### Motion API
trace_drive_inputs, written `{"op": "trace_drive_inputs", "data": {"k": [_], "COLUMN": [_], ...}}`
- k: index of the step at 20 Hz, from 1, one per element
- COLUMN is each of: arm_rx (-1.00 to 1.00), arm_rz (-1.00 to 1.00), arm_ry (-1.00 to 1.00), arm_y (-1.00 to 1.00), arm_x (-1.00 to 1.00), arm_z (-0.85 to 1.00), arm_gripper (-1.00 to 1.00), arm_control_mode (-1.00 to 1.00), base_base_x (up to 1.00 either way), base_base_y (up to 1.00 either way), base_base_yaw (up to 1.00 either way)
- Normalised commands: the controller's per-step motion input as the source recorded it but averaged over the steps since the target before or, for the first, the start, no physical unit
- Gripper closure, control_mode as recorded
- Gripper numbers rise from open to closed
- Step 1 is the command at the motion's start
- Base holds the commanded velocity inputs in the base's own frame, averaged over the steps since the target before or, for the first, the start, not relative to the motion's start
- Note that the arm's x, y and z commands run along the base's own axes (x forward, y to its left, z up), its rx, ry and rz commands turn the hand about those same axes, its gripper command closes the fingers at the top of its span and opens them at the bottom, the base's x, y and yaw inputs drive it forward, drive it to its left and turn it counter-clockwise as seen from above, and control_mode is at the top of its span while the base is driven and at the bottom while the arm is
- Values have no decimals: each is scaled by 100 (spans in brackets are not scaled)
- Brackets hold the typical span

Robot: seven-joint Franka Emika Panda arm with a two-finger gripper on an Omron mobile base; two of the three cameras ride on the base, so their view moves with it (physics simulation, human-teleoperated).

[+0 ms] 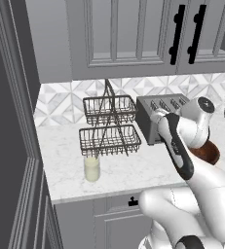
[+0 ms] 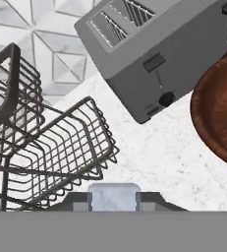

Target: Grab a lemon wedge from the fridge and one ice cube from the ice bowl, and put them in the glass of lemonade.

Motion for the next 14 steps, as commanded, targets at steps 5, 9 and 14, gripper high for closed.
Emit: {"op": "trace_drive_inputs", "data": {"k": [5,9,14], "arm_rx": [9,15,15], "arm_rz": [6,3,3], "arm_ry": [0,0,0], "arm_y": [100,97,100], "arm_x": [-31,-6,-2], "arm_z": [17,33,6], "arm_gripper": [100,100,100], "arm_control_mode": [-100,-100,-100], "base_base_x": [0,0,0], "base_base_y": [0,0,0], "base_base_yaw": [0,0,0]}}
